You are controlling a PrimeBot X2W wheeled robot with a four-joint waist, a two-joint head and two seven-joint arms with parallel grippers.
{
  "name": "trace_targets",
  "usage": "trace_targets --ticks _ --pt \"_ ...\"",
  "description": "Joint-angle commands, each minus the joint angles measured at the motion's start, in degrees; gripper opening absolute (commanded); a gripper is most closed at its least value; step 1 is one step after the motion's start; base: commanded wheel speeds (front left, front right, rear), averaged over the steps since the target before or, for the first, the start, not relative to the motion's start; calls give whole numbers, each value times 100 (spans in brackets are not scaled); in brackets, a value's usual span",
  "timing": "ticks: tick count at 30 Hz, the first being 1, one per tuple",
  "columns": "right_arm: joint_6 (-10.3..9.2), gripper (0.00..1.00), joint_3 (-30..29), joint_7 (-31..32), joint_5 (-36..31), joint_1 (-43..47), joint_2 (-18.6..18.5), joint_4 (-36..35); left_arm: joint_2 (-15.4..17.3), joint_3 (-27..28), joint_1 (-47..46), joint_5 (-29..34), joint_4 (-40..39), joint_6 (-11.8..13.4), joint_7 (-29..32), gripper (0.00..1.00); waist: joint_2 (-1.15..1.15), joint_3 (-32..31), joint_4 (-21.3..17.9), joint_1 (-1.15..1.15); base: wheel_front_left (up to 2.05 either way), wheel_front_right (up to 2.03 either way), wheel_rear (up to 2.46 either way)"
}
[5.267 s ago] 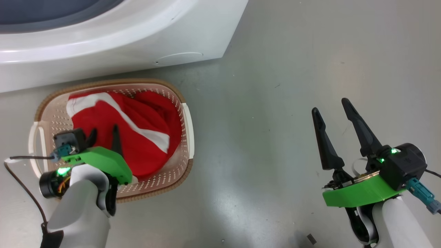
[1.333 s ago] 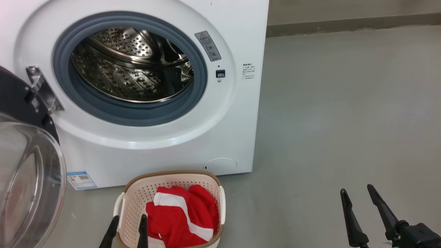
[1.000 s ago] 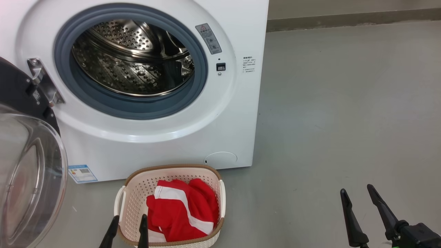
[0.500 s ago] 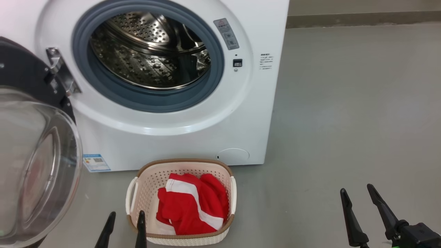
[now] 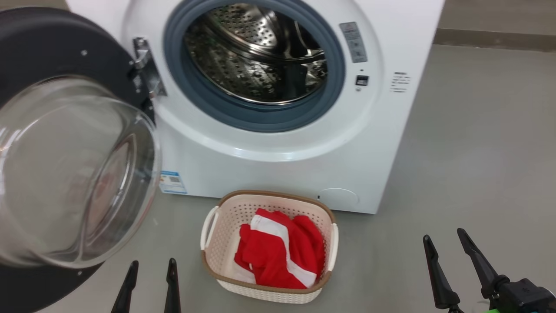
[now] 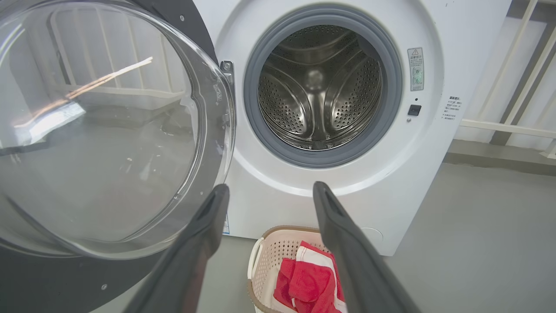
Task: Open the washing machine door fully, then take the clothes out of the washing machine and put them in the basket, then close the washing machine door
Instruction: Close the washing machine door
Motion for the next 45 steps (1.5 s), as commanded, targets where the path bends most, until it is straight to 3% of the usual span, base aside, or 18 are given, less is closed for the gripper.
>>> trace_targets --ticks 1,17,28,30,31,32,45 --pt "36 100 127 -37 -35 -268 -85 -169 48 192 -178 46 -185 51 -76 100 0 -28 413 0 0 0 0" --pt "36 100 160 -37 19 -178 -85 -241 147 270 -159 27 -248 189 -56 100 0 -82 1618 0 0 0 0" --pt "36 100 234 -37 -50 -258 -85 -221 159 367 -111 -59 -288 267 -101 100 0 23 1829 0 0 0 0" --pt "36 100 242 -37 -59 -281 -85 -205 148 372 -117 -88 -310 257 -124 50 0 39 1838 0 0 0 0" --pt "36 100 243 -37 -62 -291 -85 -197 152 375 -124 -94 -327 246 -137 35 0 45 1841 0 0 0 0" --pt "36 100 245 -37 -63 -299 -85 -191 149 390 -136 -114 -345 241 -150 3 0 52 1843 0 0 0 0" --pt "36 100 235 -37 -56 -271 -85 -151 183 1201 -918 -793 -976 127 -253 0 0 77 1632 0 0 0 0"
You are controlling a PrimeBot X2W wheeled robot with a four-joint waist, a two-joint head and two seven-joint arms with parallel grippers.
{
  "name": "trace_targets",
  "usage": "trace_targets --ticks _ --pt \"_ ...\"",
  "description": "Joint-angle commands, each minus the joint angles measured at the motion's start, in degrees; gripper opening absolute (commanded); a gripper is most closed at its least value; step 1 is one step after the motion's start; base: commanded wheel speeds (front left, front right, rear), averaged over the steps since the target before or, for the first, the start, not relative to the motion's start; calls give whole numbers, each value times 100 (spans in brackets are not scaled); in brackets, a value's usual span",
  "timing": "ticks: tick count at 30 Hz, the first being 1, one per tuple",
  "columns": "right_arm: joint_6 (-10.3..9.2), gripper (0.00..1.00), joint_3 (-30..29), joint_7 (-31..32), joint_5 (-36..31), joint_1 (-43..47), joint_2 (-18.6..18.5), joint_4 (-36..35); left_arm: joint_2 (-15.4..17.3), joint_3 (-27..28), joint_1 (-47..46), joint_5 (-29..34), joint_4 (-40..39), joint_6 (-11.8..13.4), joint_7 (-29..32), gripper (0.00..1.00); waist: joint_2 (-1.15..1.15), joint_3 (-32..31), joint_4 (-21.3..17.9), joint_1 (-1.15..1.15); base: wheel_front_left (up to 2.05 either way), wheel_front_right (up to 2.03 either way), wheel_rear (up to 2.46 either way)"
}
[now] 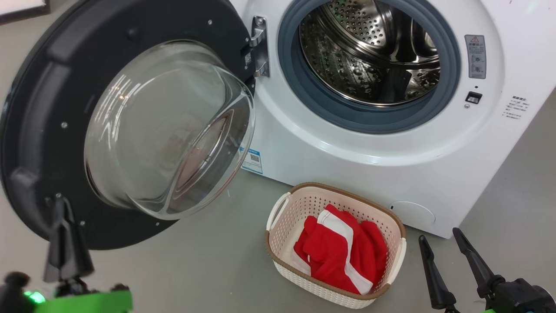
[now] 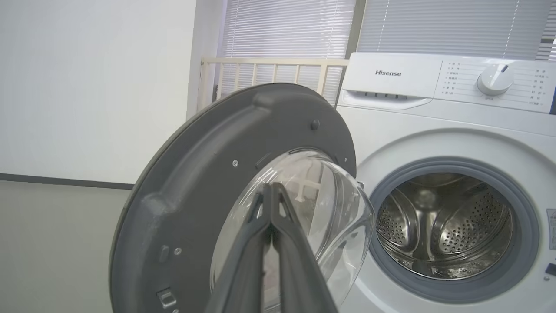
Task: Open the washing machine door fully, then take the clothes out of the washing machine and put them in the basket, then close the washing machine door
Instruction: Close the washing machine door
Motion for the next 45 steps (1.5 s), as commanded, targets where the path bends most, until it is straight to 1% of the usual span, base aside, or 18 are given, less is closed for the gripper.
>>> trace_targets --ticks 1,7,11,13,15,16,19,21,26,32,38,45 --pt "36 100 159 -37 -14 -242 -83 -126 103 420 -489 -297 -253 -67 -57 0 0 -16 -81 0 0 0 0" --pt "36 100 156 -28 -33 -211 -83 -130 187 929 -1130 -1081 -157 -222 42 0 0 -24 -197 0 0 0 0" --pt "36 100 150 16 -67 -212 -83 -176 358 1357 -1630 -1643 99 -314 174 0 0 -2 -254 0 0 0 0" --pt "36 100 149 35 -84 -216 -83 -200 453 1538 -1865 -1872 209 -332 251 0 0 19 -279 0 0 0 0" --pt "36 100 146 53 -99 -229 -83 -215 505 1708 -2109 -2140 315 -335 343 0 0 41 -298 0 0 0 0" --pt "36 100 146 53 -99 -229 -83 -215 505 1708 -2109 -2140 315 -335 343 0 0 41 -298 0 0 0 0" --pt "36 100 154 73 -111 -244 -83 -229 572 1949 -2459 -2562 531 -313 539 0 0 64 -329 0 0 0 0" --pt "36 100 156 85 -115 -253 -83 -238 590 2133 -2704 -2892 735 -259 698 0 0 76 -346 0 0 0 0" --pt "36 100 151 105 -108 -276 -83 -226 744 2679 -3348 -3621 1550 18 1062 0 0 89 -387 0 0 0 0" --pt "36 100 164 133 -117 -264 -83 -257 1017 3039 -4019 -4377 2602 225 1746 0 0 95 -431 0 0 0 0" --pt "36 100 168 167 -151 -238 -83 -298 1383 3090 -4432 -4767 3524 457 2526 0 0 116 -481 0 0 0 0" --pt "36 100 239 203 -147 -217 -83 -303 1687 3031 -4772 -4977 4447 571 3151 0 0 97 -557 0 0 0 0"
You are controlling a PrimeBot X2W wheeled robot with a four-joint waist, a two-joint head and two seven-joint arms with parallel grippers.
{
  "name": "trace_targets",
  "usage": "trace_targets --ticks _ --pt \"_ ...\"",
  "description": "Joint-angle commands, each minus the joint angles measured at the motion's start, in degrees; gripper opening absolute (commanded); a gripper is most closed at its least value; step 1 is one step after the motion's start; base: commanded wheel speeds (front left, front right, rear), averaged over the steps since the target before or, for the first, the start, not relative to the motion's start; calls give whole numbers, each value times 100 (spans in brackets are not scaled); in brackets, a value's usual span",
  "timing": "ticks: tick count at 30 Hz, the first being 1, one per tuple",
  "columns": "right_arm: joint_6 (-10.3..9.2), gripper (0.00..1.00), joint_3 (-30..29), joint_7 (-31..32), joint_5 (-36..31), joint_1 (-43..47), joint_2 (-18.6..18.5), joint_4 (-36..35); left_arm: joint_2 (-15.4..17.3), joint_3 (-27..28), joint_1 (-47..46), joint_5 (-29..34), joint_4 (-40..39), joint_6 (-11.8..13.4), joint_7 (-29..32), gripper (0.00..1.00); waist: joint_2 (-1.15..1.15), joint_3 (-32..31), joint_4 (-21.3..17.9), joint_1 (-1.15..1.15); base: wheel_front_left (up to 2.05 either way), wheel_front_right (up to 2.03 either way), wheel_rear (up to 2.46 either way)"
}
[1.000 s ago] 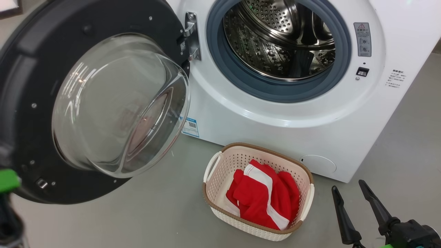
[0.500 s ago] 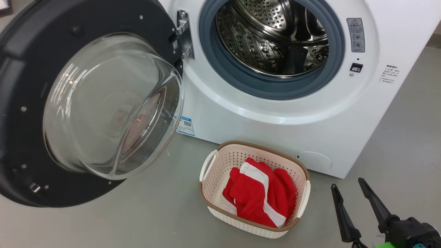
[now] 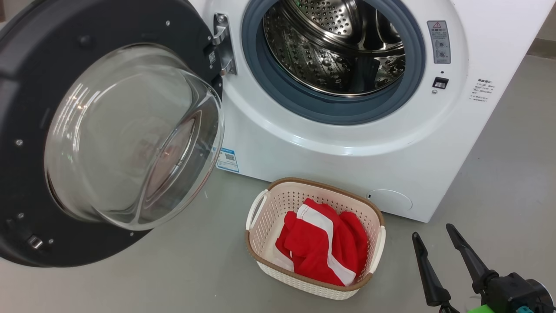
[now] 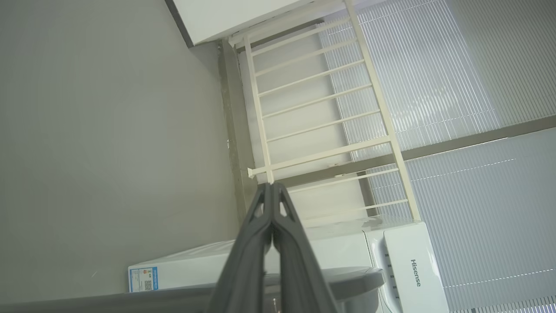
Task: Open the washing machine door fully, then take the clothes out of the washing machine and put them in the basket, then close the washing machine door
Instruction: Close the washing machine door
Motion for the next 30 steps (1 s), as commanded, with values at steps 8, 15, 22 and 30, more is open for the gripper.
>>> trace_targets --ticks 8,15,22,30 --pt "36 100 180 62 -122 -135 -81 -213 627 -206 -269 27 584 -117 480 0 0 -30 -145 0 0 0 0" --pt "36 100 175 98 -126 -109 -81 -273 746 -399 -292 59 834 -354 821 0 0 29 -232 0 0 0 0" --pt "36 100 129 81 -118 -119 -81 -267 731 -510 -303 44 901 -515 1037 0 0 54 -203 0 0 0 0" --pt "36 100 102 16 -75 -130 -81 -246 589 -602 -176 -51 607 -682 1358 0 0 111 -42 0 0 0 0"
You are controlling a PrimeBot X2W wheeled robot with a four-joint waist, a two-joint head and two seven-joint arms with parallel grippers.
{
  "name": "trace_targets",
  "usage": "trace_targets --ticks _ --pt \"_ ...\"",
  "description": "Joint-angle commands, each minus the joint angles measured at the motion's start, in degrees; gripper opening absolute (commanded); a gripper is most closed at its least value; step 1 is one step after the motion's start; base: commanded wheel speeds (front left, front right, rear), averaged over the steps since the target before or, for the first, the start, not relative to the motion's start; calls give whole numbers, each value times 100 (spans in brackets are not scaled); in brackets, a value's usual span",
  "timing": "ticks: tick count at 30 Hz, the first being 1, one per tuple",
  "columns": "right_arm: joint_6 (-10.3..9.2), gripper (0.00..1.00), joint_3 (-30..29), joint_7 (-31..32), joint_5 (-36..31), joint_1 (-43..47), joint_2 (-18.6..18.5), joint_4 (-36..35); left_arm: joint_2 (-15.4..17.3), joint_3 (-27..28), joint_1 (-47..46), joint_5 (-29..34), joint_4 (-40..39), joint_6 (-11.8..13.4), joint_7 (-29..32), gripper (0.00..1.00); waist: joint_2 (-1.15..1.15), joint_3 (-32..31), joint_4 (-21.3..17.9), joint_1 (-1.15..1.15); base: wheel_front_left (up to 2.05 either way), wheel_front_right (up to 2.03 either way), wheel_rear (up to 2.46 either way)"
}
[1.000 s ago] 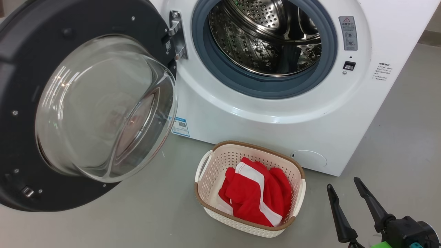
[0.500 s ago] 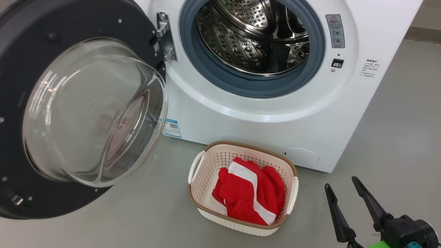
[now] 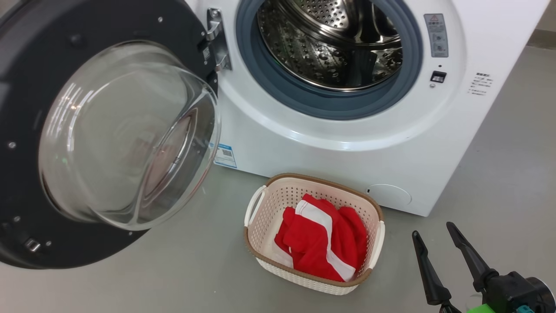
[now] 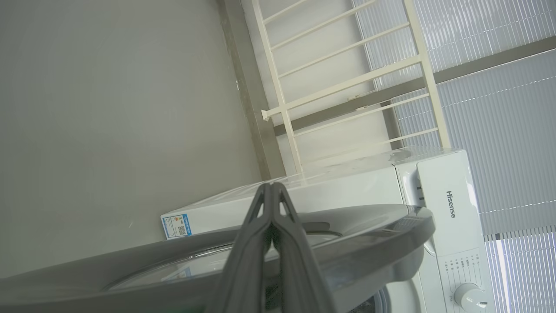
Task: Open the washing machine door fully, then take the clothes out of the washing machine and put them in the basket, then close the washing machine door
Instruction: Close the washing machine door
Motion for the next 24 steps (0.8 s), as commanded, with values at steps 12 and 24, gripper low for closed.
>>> trace_targets --ticks 12,24 --pt "36 100 94 -174 37 -205 -79 -43 -97 -55 416 -269 -952 7 668 0 0 72 282 0 0 0 0" --pt "36 100 120 -260 128 -250 -79 80 -725 -115 1017 -632 -2480 410 1255 0 0 78 346 0 0 0 0"
